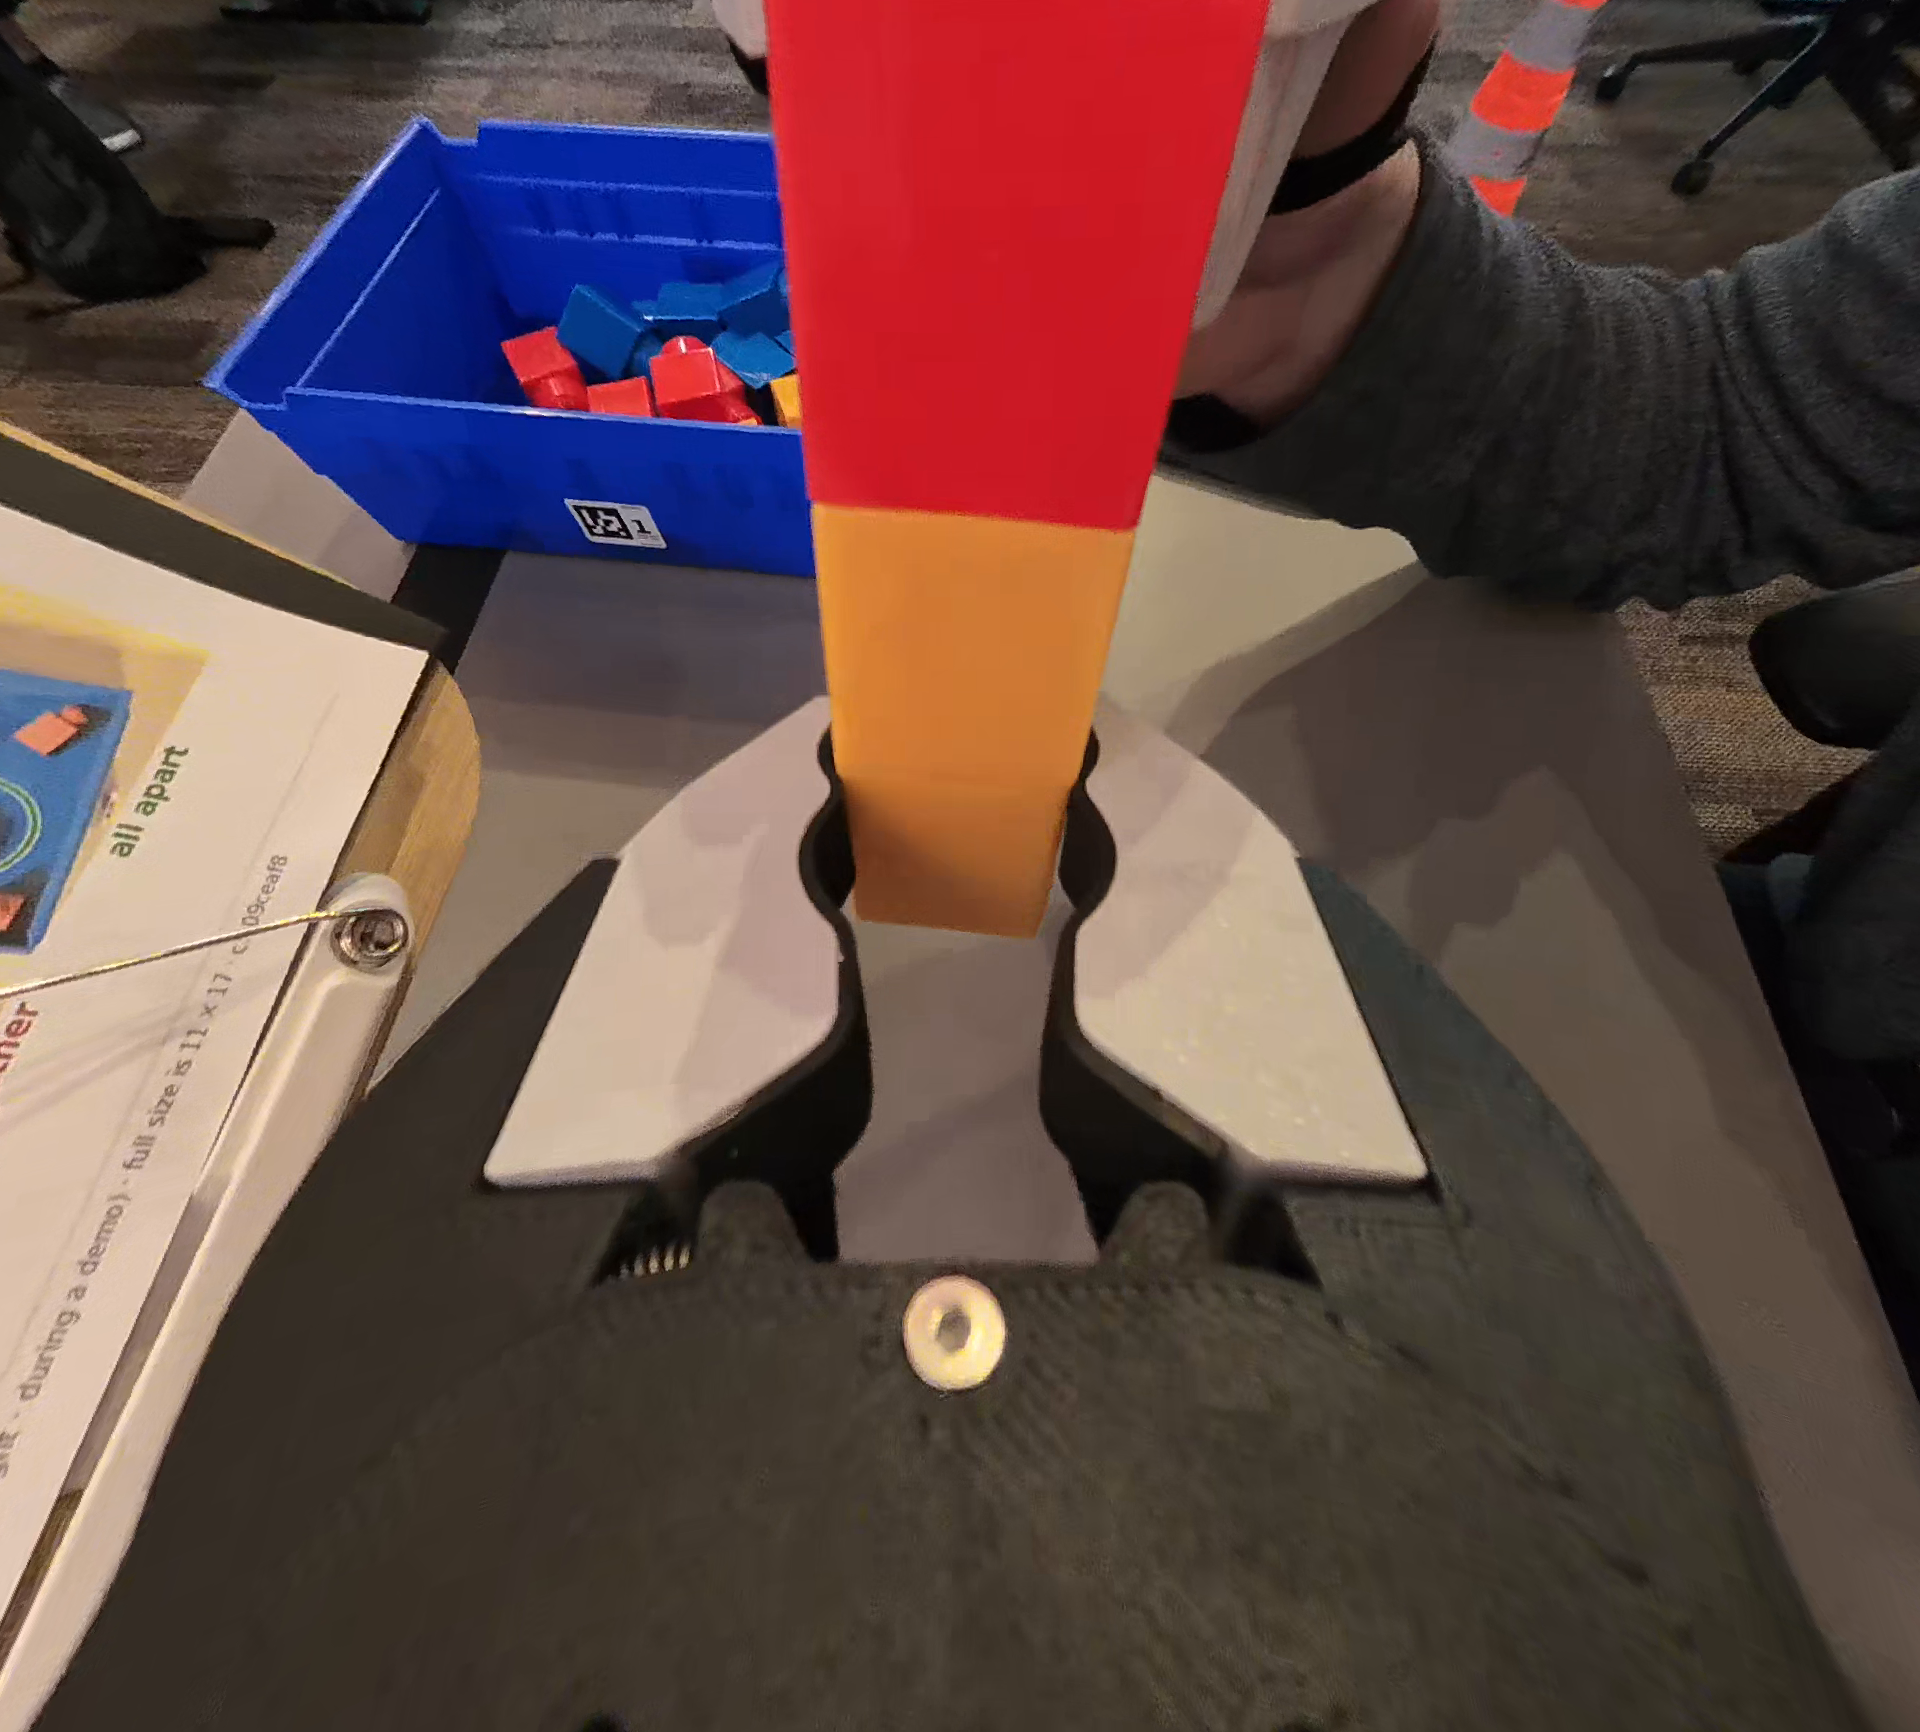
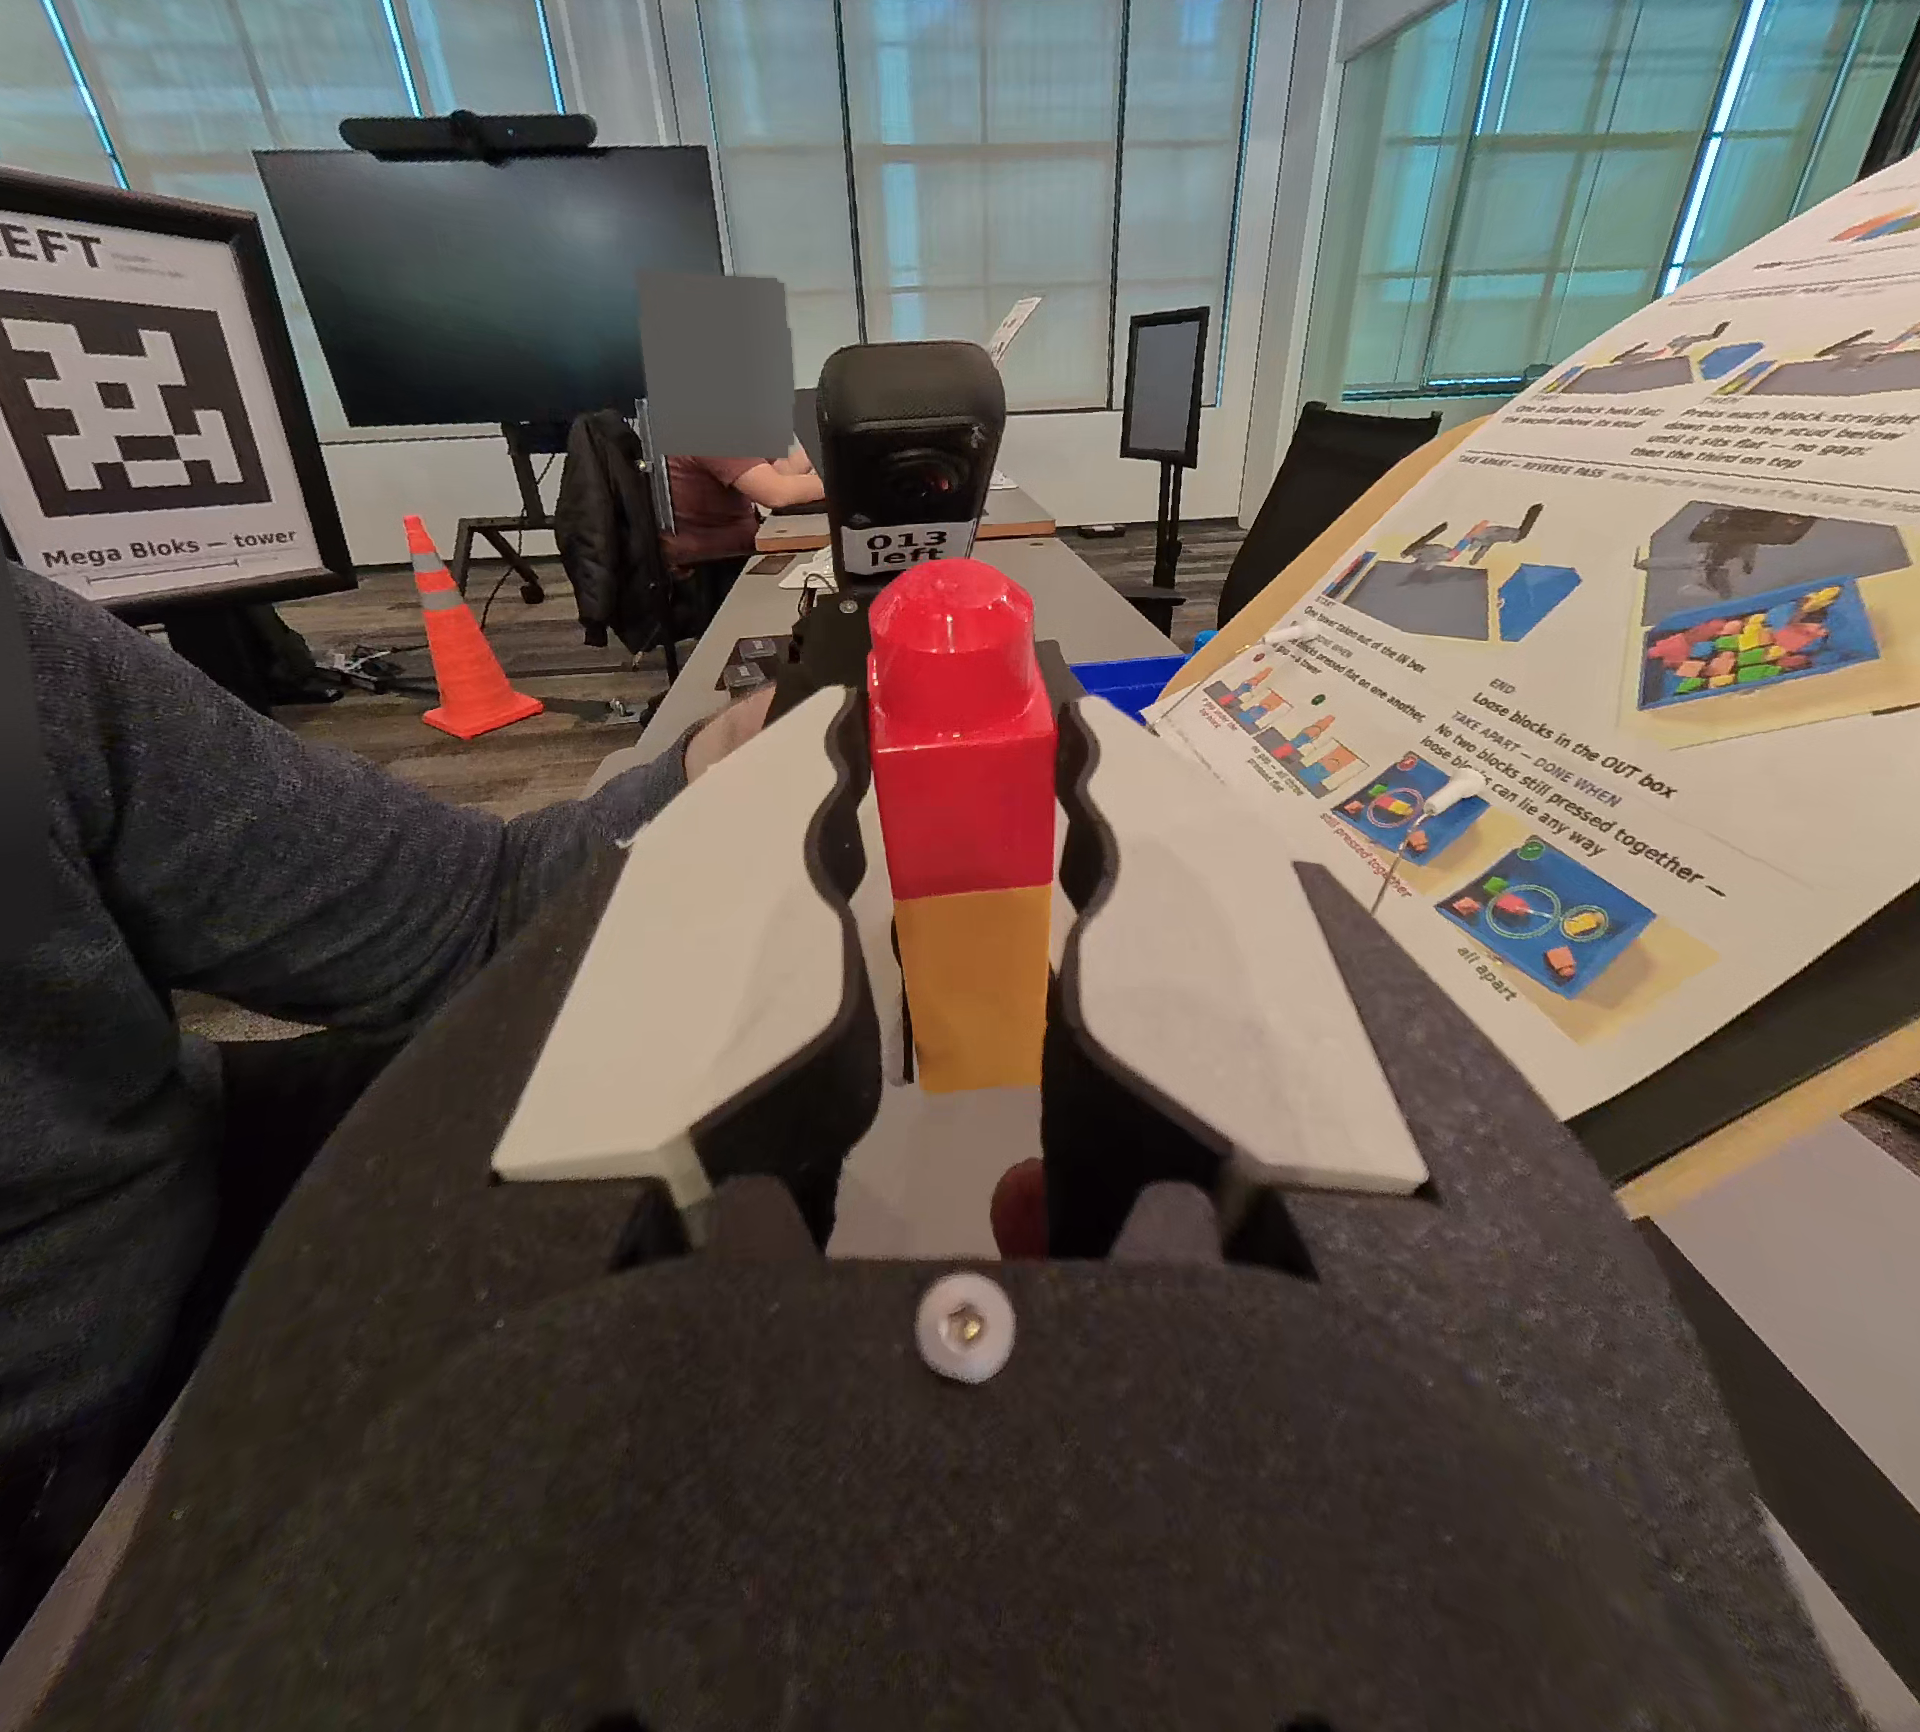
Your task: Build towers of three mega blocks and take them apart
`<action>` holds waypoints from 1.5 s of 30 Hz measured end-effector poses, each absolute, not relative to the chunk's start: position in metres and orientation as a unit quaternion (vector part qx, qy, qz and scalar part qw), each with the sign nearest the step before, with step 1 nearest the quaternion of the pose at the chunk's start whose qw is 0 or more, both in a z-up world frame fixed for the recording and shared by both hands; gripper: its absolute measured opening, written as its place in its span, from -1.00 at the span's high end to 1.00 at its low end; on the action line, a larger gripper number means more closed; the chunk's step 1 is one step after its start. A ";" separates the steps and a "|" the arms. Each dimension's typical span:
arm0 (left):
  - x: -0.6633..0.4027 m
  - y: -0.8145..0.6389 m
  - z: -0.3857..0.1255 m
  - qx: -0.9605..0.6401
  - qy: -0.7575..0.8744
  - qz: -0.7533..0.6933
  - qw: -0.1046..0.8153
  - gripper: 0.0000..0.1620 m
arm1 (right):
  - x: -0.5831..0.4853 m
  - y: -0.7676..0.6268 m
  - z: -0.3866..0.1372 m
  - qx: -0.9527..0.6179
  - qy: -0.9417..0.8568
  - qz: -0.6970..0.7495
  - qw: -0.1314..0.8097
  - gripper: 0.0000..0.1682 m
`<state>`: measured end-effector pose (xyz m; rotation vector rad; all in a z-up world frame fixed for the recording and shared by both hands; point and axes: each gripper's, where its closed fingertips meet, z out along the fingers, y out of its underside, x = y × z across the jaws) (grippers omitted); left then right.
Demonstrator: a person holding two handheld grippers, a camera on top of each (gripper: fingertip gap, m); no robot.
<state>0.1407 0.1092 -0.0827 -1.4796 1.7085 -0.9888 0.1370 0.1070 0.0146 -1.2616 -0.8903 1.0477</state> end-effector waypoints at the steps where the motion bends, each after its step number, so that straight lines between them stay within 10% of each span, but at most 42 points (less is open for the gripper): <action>1: 0.141 0.109 -0.083 -0.566 0.654 -0.377 0.330 0.55 | 0.137 0.107 0.015 -0.543 -0.383 0.452 0.595 0.59; 34: 0.134 0.114 -0.095 -0.577 0.667 -0.345 0.320 0.56 | 0.195 0.116 0.042 -0.562 -0.334 0.365 0.663 0.60; 45: 0.130 0.118 -0.096 -0.582 0.669 -0.331 0.323 0.56 | 0.376 0.184 -0.050 -0.783 -0.139 0.148 0.588 0.42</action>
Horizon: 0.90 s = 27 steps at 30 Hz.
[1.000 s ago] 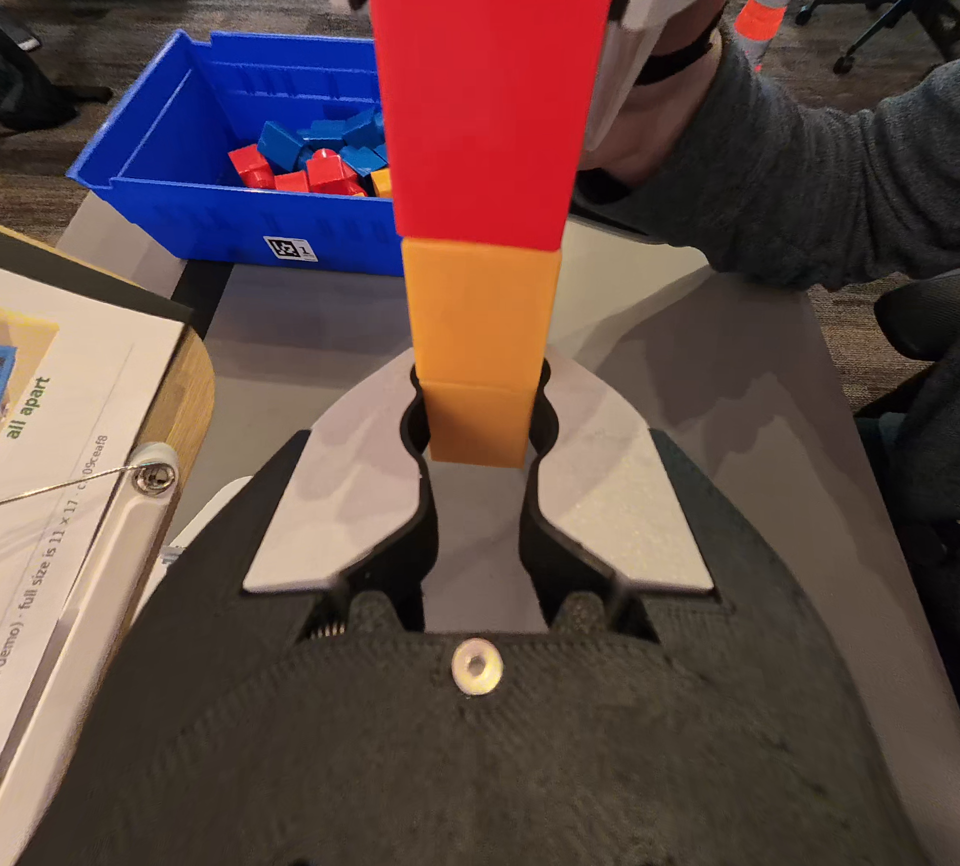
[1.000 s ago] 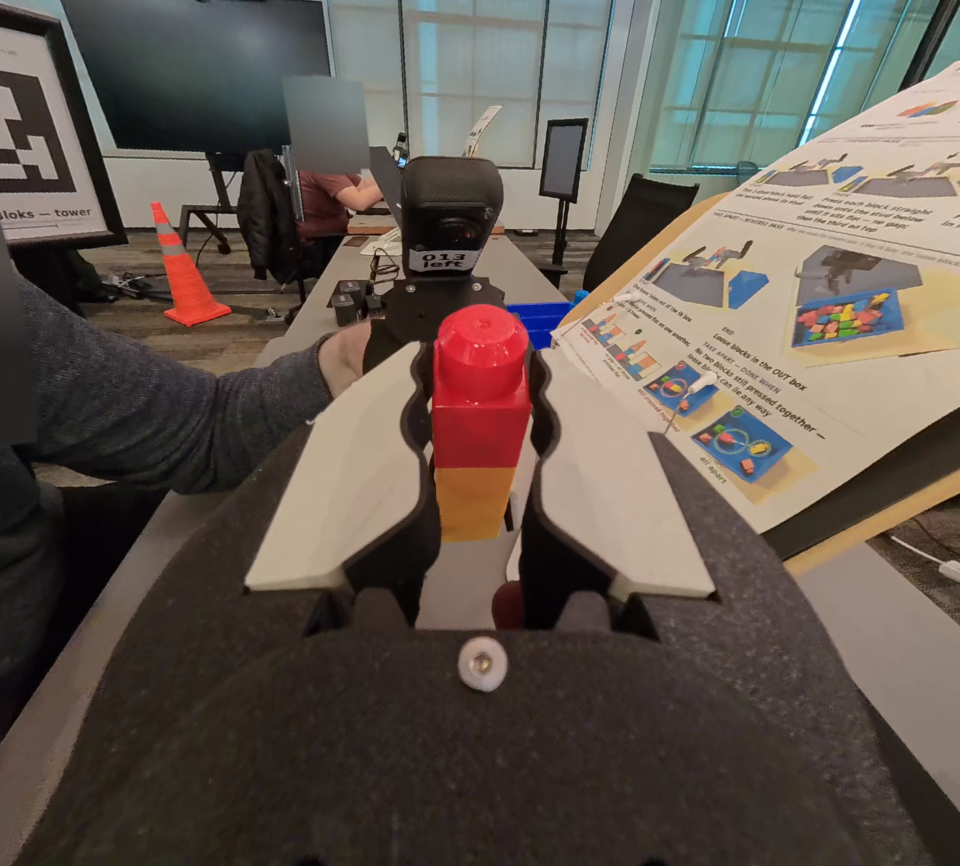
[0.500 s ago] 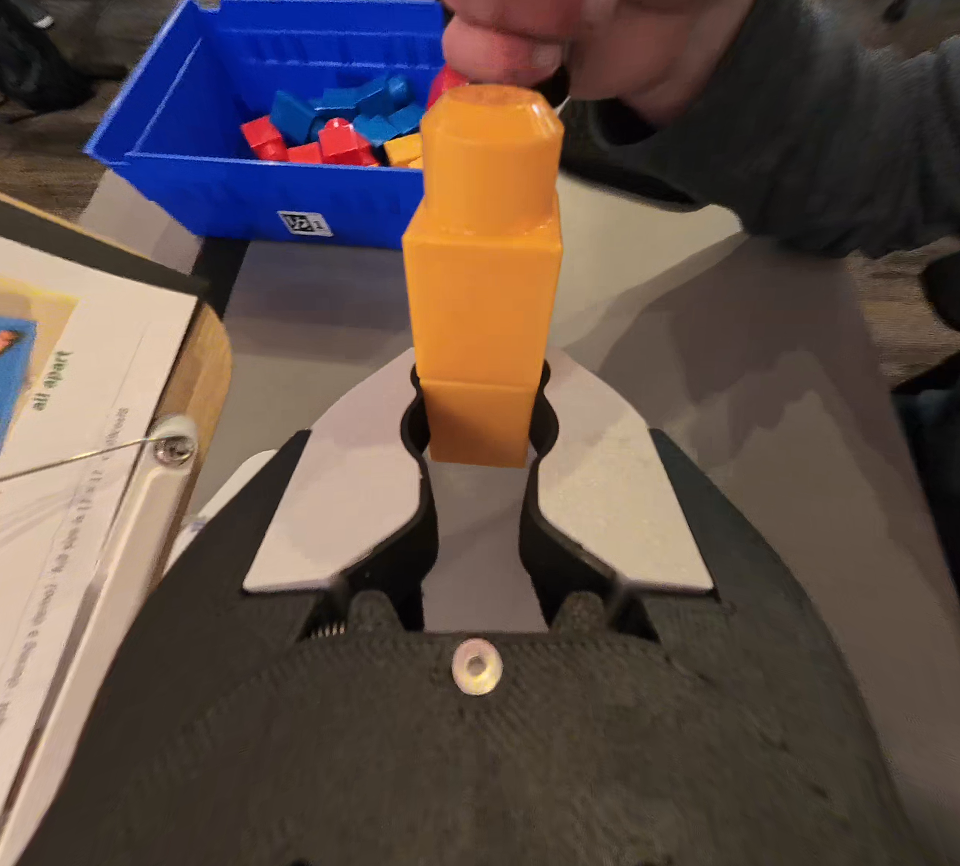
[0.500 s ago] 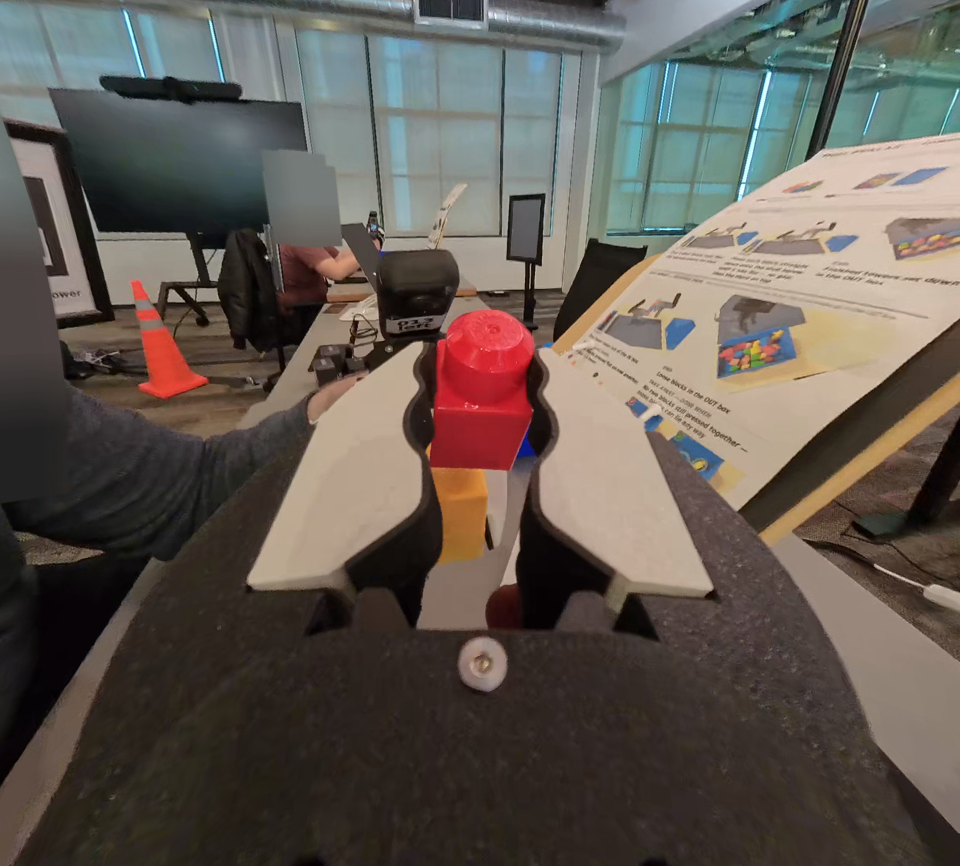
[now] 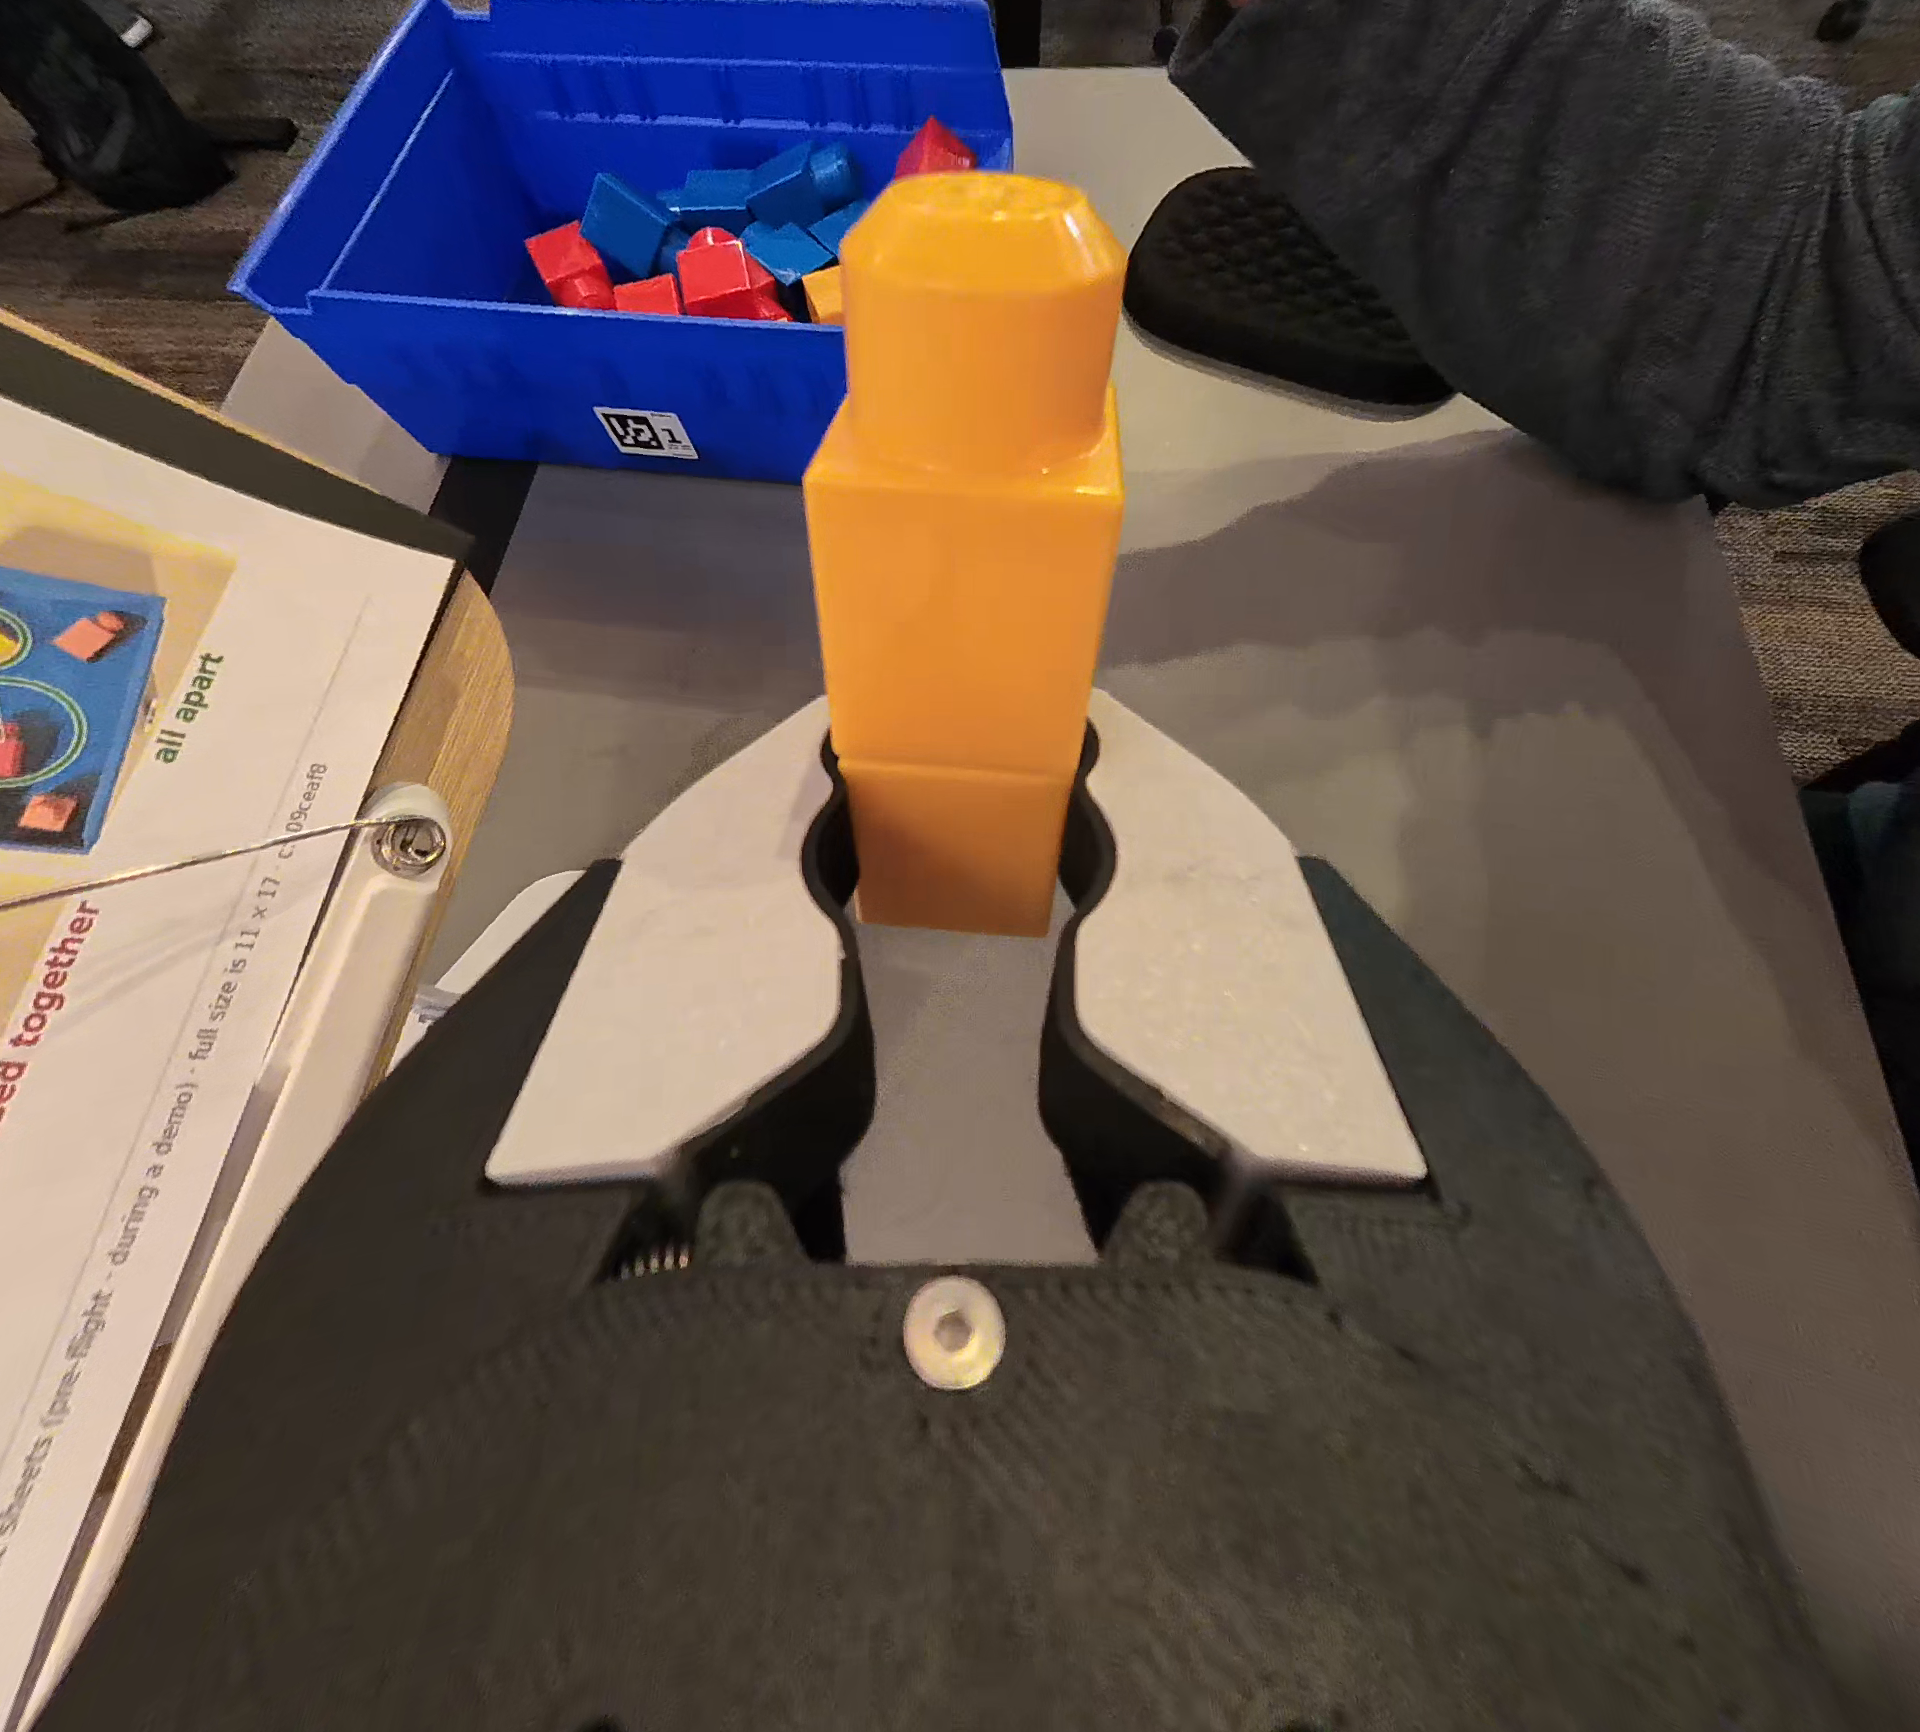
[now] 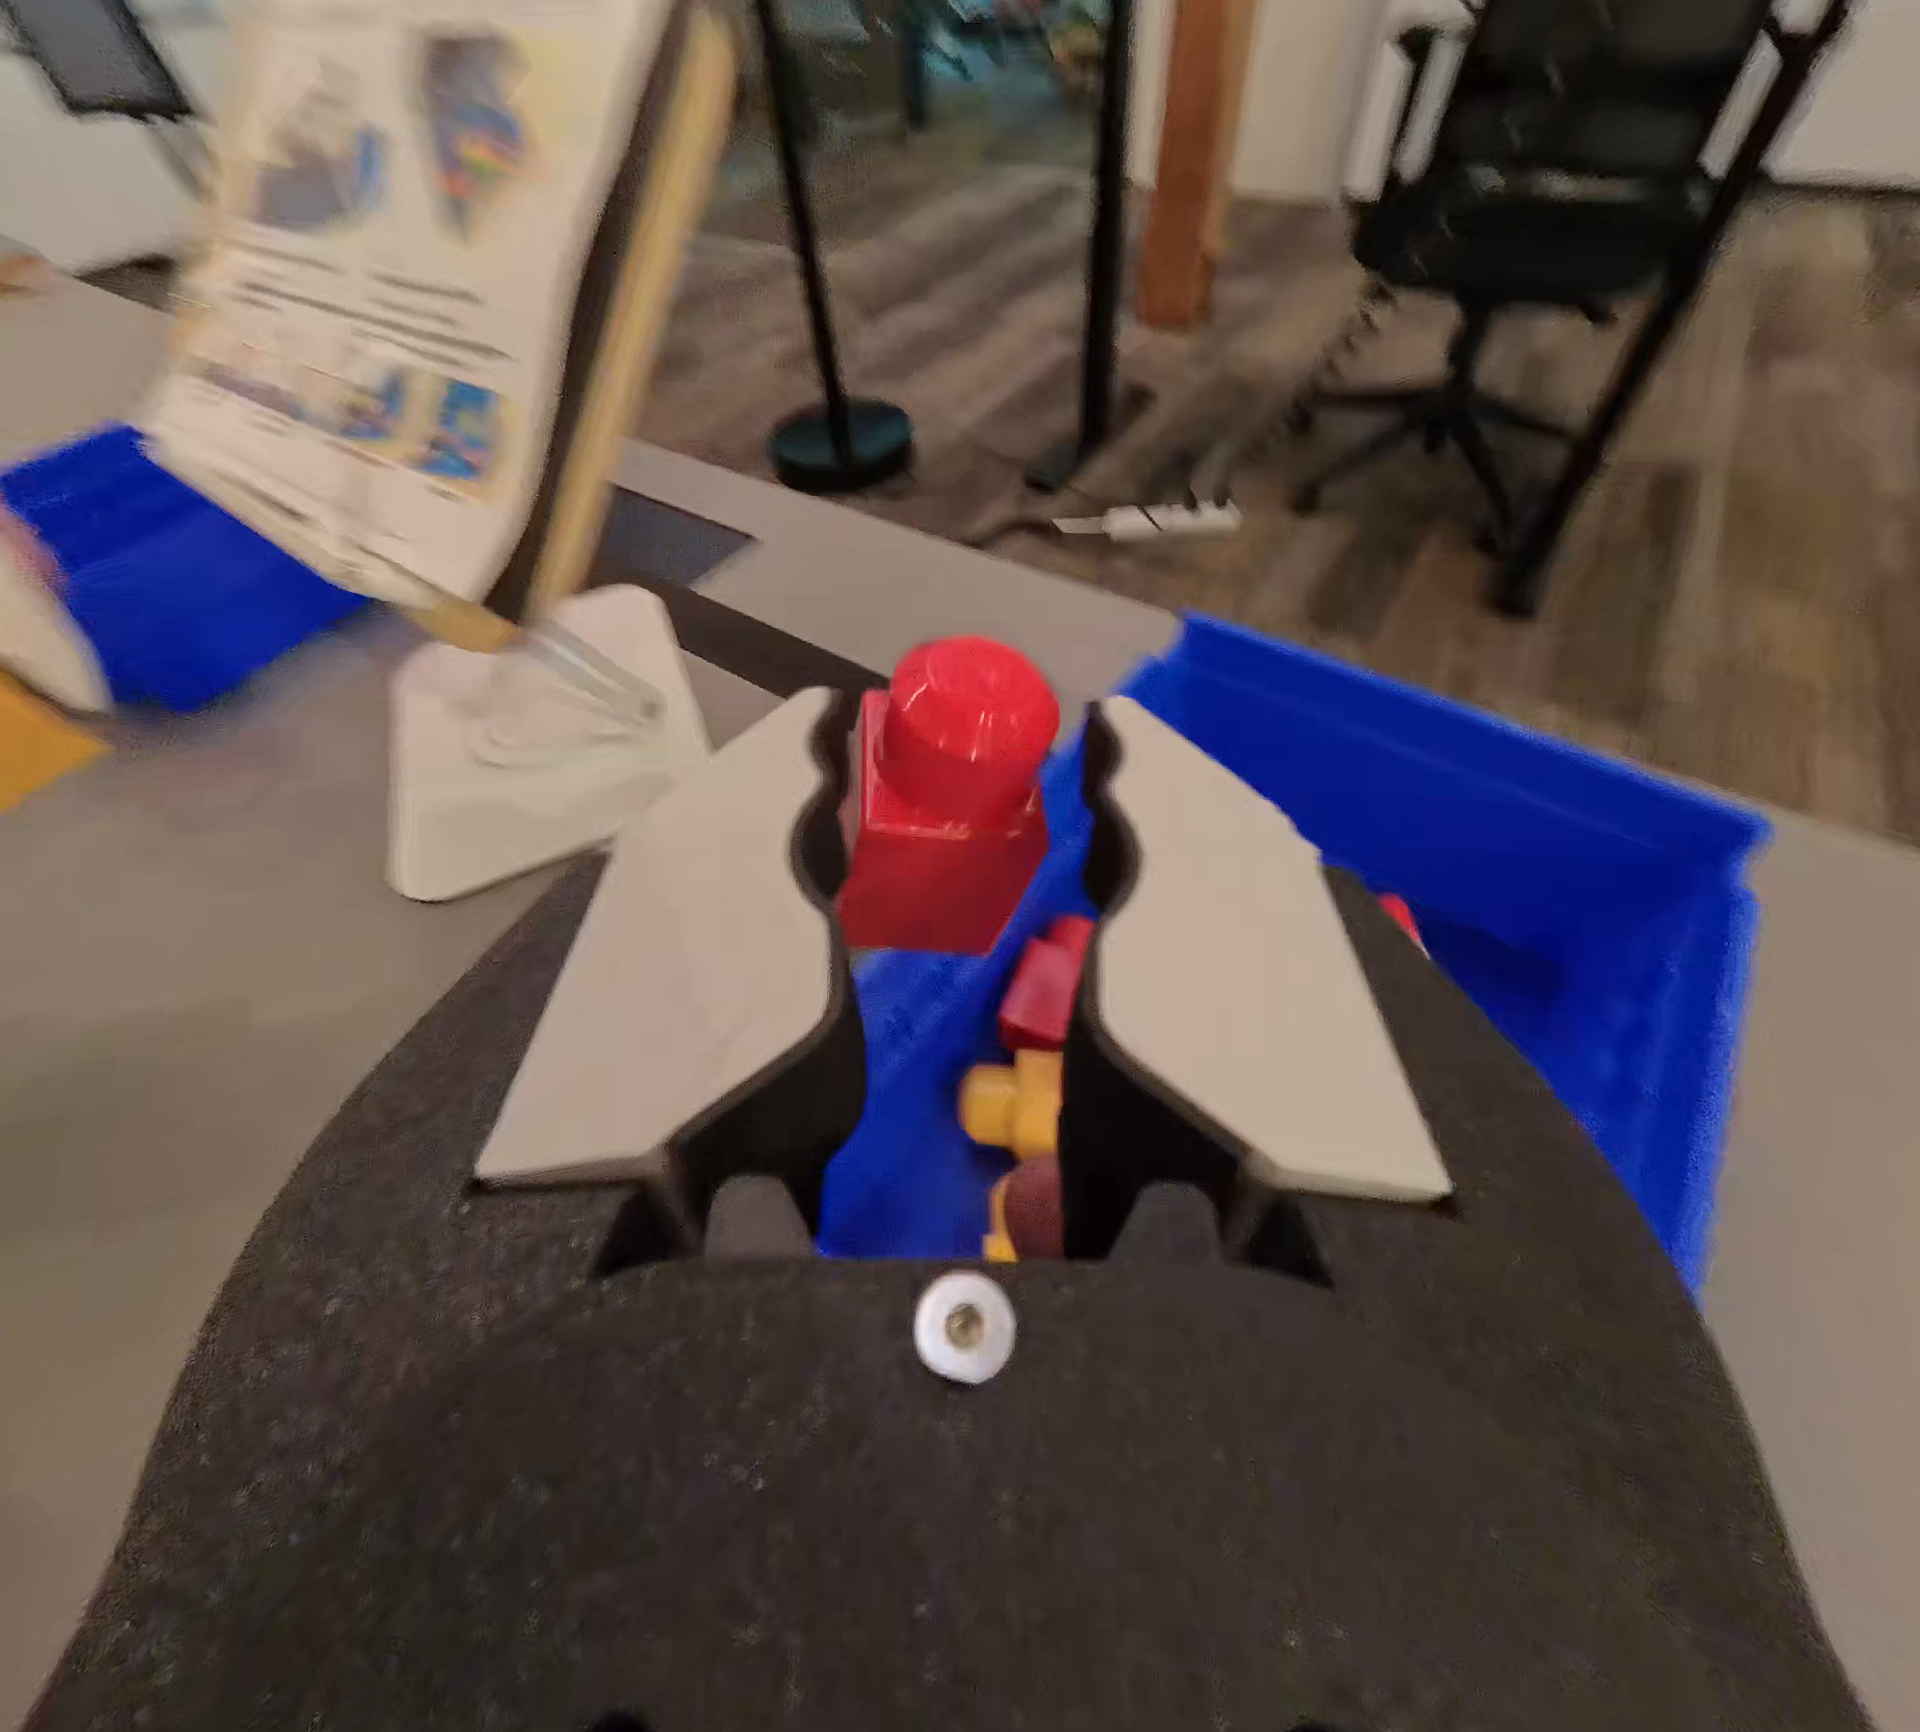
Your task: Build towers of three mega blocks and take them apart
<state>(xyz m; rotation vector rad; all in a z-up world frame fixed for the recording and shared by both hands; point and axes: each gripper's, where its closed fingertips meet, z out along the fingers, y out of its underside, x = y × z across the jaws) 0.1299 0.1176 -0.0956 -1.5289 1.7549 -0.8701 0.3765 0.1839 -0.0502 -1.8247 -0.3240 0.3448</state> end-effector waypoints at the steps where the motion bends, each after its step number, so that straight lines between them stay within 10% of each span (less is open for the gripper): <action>1: 0.131 0.117 -0.096 -0.583 0.668 -0.333 0.322 0.56 | 0.388 0.188 -0.061 -0.799 -0.126 0.126 0.574 0.35; 18: 0.148 0.106 -0.098 -0.570 0.663 -0.365 0.320 0.56 | 0.133 0.115 -0.029 -0.625 -0.449 0.364 0.524 0.26; 27: 0.147 0.106 -0.101 -0.575 0.666 -0.360 0.310 0.55 | 0.126 0.112 -0.025 -0.613 -0.455 0.364 0.534 0.56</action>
